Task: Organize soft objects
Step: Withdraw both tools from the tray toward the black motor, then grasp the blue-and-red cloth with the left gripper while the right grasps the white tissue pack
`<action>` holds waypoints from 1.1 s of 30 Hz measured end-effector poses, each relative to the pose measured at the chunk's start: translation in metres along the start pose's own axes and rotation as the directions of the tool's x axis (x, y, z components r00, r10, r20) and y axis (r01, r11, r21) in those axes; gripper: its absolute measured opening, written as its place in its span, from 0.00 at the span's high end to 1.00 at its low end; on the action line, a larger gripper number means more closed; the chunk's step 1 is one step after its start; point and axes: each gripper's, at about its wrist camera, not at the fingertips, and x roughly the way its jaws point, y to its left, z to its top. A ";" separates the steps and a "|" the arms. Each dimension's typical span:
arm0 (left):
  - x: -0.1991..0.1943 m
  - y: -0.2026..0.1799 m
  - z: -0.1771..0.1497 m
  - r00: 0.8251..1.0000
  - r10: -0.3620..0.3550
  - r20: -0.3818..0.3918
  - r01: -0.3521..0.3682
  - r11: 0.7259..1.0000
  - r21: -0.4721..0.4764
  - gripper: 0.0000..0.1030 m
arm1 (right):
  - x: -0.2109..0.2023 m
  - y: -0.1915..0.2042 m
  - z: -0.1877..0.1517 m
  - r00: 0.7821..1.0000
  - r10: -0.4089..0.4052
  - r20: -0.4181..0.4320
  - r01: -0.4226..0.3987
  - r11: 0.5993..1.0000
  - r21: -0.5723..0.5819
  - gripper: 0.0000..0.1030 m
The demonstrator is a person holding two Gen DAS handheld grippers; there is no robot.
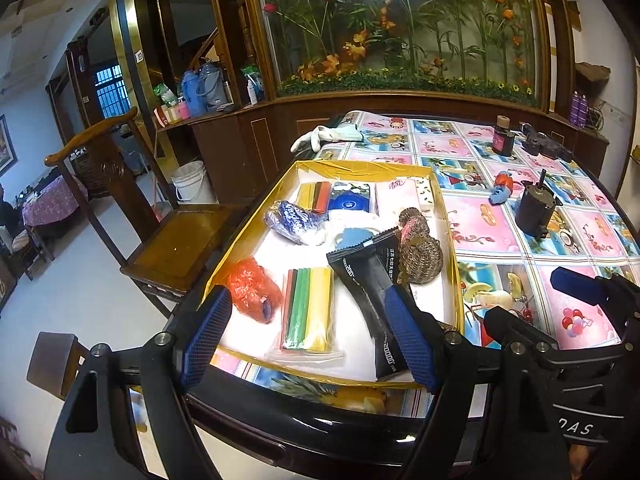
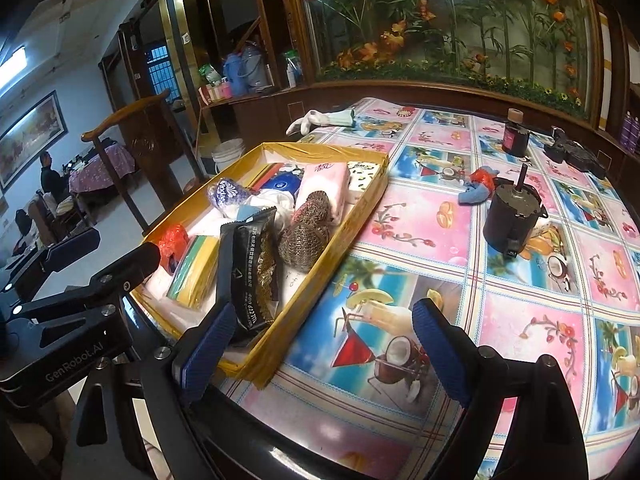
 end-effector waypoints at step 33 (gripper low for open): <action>0.029 -0.036 0.030 0.873 -0.458 -0.169 0.451 0.889 -0.079 0.23 | -0.024 -0.093 -0.008 0.994 -0.109 0.019 0.105 0.985 0.139 0.11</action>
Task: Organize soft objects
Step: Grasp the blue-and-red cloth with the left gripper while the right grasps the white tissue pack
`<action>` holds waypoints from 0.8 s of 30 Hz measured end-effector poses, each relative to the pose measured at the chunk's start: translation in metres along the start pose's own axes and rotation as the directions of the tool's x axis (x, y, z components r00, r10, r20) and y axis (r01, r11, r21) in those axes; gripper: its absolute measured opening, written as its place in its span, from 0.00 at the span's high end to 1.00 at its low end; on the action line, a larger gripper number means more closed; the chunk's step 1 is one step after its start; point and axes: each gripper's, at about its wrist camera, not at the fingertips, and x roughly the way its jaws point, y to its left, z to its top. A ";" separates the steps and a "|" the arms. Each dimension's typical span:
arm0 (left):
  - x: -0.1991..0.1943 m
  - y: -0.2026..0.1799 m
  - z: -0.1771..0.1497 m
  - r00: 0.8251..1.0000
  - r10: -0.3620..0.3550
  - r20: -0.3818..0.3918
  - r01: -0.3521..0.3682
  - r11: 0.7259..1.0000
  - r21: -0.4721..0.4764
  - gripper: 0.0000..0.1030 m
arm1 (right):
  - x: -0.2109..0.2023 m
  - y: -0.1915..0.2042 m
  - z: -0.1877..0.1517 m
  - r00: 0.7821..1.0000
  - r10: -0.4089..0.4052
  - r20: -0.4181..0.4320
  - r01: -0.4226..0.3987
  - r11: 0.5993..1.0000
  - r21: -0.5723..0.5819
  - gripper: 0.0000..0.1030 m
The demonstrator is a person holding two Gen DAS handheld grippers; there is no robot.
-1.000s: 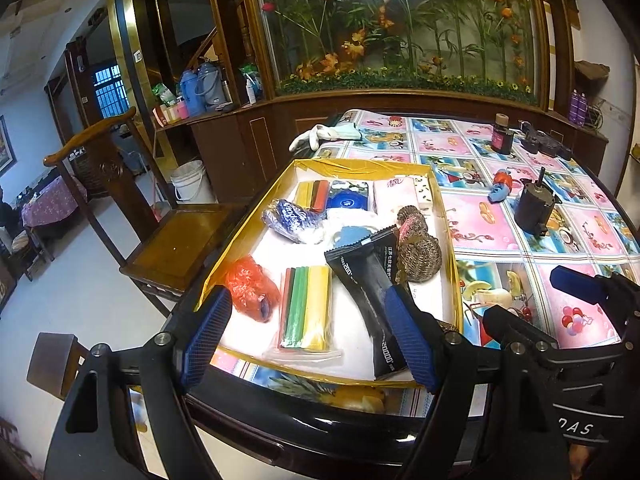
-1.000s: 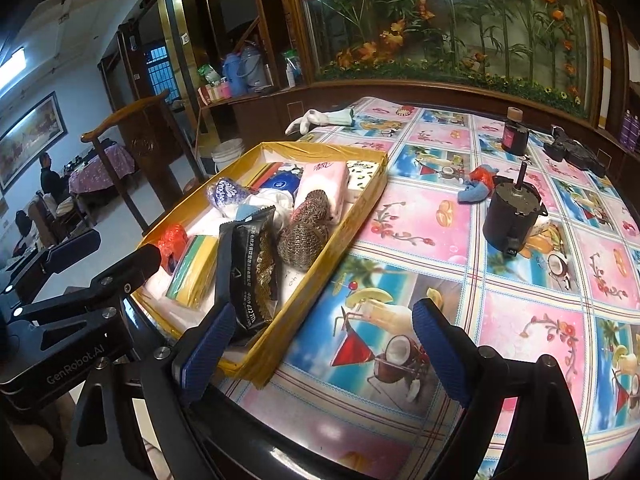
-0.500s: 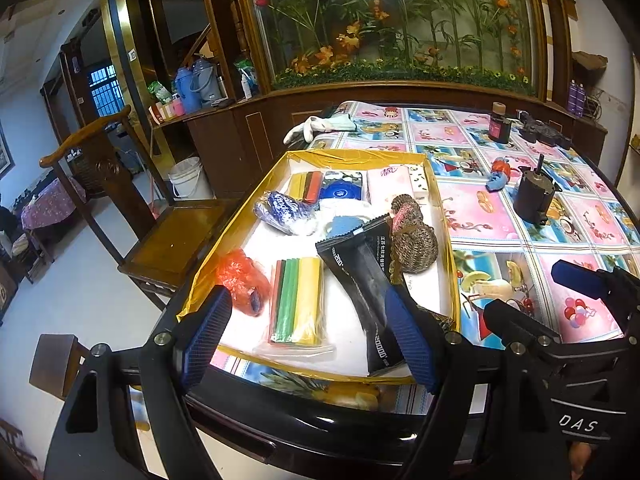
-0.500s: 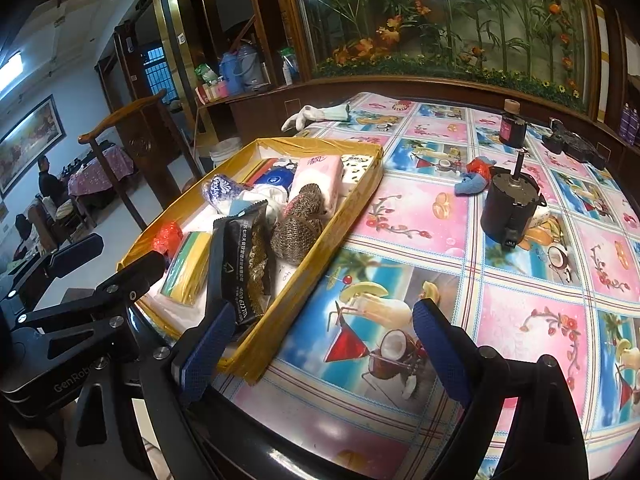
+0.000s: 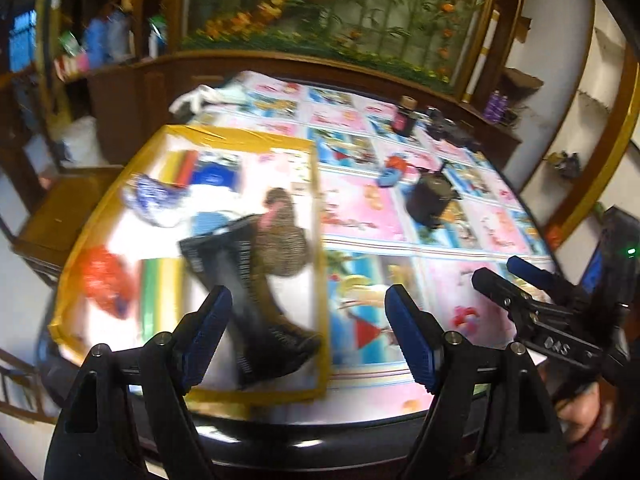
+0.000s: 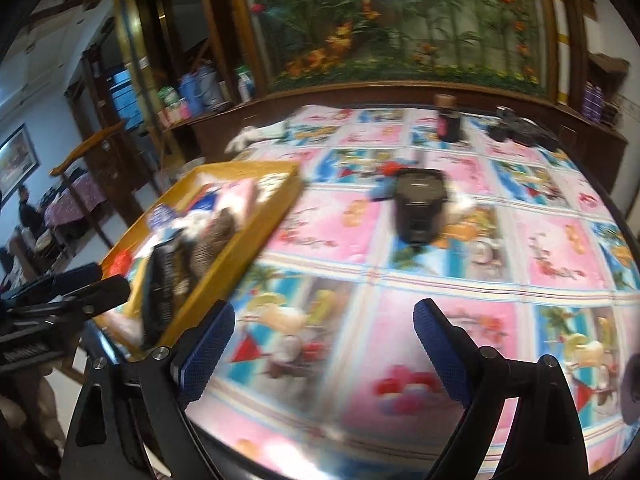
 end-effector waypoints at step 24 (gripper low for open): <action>0.238 -0.067 0.162 0.925 -0.257 -0.280 0.226 0.964 -0.137 0.24 | 0.100 -0.188 0.099 0.986 -0.010 -0.167 0.068 0.936 0.346 0.11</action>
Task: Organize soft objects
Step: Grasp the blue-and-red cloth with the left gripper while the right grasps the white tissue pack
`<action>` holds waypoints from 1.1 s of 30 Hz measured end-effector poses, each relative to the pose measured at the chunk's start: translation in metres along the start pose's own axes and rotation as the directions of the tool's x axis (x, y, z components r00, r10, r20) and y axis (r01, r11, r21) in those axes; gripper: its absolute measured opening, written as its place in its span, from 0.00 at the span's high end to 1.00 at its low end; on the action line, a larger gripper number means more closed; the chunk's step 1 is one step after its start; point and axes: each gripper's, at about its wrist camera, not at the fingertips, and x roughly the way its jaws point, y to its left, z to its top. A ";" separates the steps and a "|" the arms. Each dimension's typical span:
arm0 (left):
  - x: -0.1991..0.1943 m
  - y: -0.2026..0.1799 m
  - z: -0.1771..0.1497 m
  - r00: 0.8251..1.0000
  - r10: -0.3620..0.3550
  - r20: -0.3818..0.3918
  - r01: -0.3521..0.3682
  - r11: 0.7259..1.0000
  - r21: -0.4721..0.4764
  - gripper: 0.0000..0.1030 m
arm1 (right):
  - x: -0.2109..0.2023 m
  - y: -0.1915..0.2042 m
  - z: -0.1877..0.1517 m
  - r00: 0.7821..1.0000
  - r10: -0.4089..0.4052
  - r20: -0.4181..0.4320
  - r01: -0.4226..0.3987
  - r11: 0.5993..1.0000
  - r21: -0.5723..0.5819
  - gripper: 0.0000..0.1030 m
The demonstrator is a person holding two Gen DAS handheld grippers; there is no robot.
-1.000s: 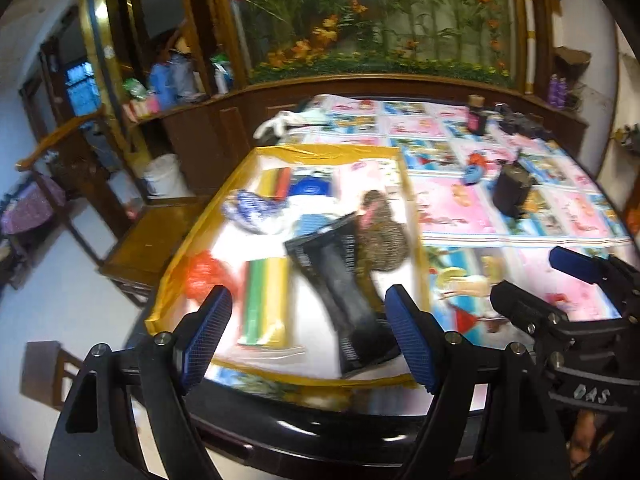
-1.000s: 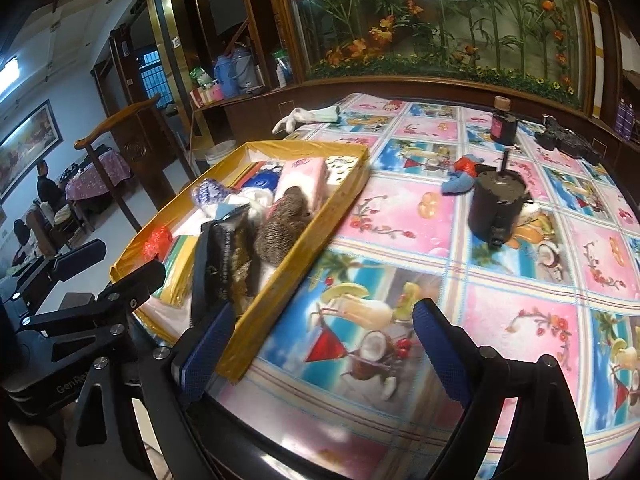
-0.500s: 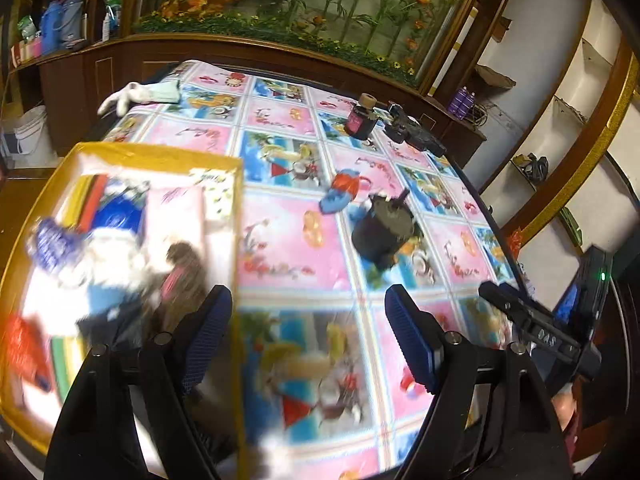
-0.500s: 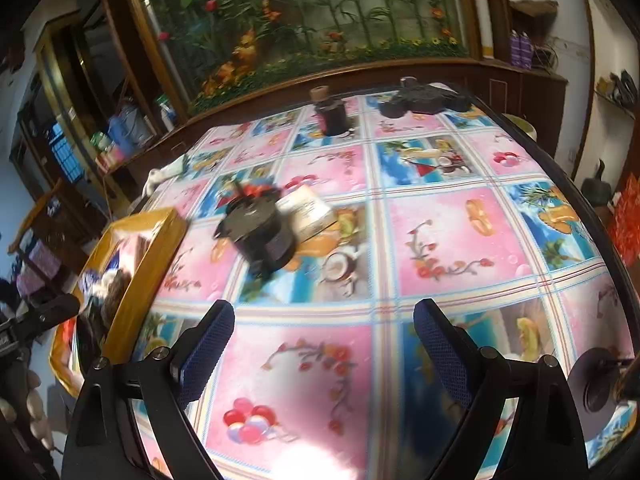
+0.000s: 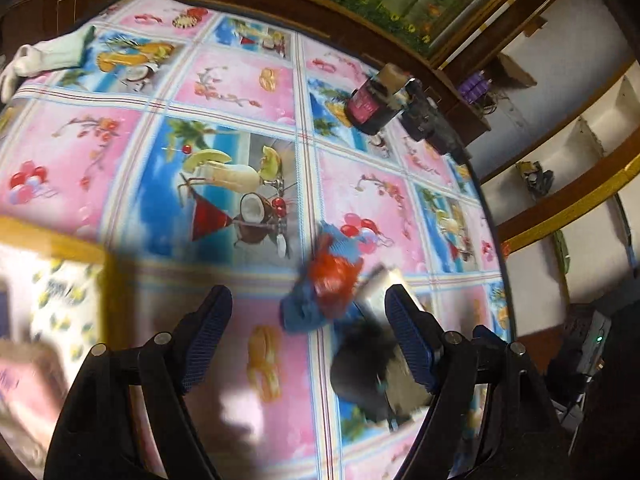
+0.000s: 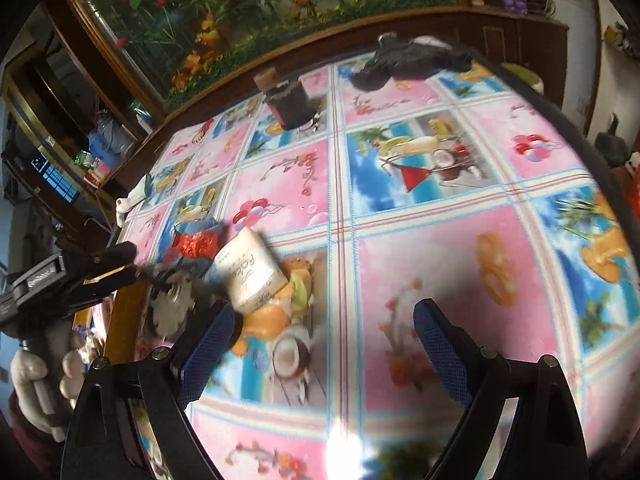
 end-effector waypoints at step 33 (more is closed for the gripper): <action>0.027 -0.018 -0.007 0.992 0.082 -0.095 -0.056 0.968 0.245 0.76 | 0.060 0.025 0.043 0.974 -0.195 -0.112 0.167 0.961 -0.220 0.13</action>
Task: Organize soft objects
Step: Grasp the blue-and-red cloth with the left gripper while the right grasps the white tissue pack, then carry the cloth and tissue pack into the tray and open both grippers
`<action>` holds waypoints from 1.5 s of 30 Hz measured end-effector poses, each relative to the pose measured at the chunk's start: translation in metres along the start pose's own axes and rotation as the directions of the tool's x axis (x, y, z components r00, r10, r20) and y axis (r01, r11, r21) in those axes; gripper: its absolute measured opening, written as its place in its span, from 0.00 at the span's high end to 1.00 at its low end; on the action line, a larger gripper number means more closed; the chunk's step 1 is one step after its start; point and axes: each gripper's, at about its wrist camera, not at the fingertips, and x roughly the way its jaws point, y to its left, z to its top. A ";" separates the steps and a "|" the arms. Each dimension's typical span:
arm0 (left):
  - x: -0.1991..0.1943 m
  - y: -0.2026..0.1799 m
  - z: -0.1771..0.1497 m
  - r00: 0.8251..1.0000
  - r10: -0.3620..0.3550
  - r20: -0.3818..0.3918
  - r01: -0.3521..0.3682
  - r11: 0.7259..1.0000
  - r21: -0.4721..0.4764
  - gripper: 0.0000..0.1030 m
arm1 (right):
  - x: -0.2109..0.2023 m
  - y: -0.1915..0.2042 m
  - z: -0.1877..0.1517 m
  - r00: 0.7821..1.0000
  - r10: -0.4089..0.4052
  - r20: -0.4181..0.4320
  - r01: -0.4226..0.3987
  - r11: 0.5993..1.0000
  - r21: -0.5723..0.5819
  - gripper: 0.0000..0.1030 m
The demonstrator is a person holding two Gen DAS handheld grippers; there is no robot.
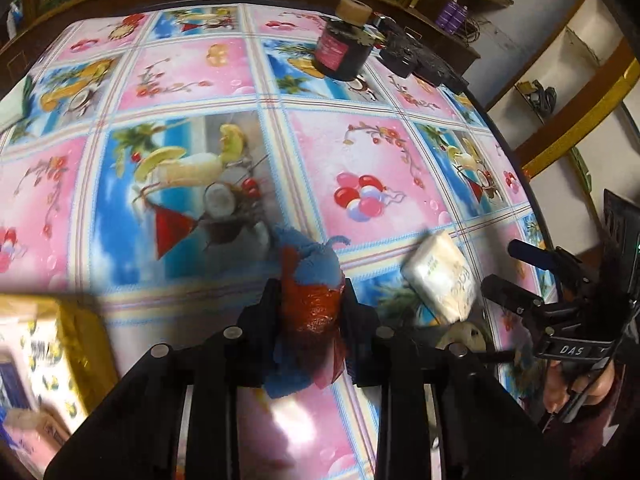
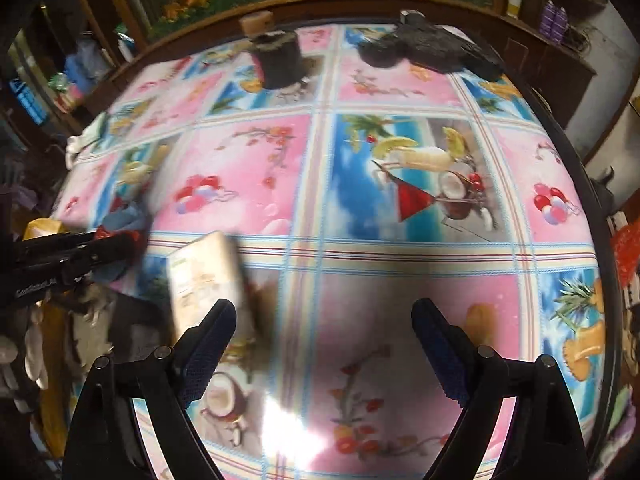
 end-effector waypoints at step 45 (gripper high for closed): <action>-0.198 0.168 -0.224 0.917 0.201 0.345 -0.018 0.885 -0.466 0.76 | -0.117 0.151 -0.126 0.918 0.380 0.114 -0.338 0.899 -0.279 0.76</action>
